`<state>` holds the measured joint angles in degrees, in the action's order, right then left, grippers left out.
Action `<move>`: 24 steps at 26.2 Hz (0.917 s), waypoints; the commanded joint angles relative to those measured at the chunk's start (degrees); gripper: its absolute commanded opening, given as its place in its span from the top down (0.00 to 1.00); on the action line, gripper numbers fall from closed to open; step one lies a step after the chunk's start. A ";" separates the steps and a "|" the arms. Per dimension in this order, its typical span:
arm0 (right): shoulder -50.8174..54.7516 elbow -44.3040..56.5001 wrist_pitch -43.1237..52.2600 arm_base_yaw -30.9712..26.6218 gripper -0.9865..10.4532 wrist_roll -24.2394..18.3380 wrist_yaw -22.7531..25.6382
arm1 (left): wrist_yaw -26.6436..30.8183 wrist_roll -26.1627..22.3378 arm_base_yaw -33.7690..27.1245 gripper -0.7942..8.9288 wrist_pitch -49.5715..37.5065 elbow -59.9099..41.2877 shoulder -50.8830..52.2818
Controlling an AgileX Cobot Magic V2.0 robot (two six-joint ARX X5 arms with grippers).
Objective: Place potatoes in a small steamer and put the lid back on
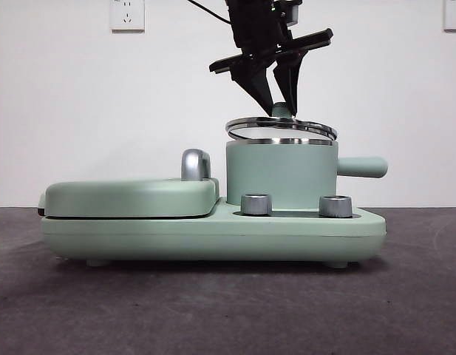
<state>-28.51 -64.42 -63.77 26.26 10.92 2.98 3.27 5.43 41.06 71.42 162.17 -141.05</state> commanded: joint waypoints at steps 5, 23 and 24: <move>-0.15 -0.59 0.74 0.39 0.54 0.74 -0.15 | 0.26 0.15 0.22 0.91 -2.01 2.54 -1.84; -0.15 -0.59 0.76 0.39 0.54 0.85 -0.17 | 0.17 3.10 0.94 0.90 0.81 2.54 -3.74; -0.15 -0.59 0.76 0.39 0.54 0.85 -0.15 | 0.17 3.13 1.01 0.86 0.66 2.54 -3.74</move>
<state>-28.51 -64.42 -63.75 26.26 10.94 2.98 3.27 7.64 41.19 72.07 162.71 -142.34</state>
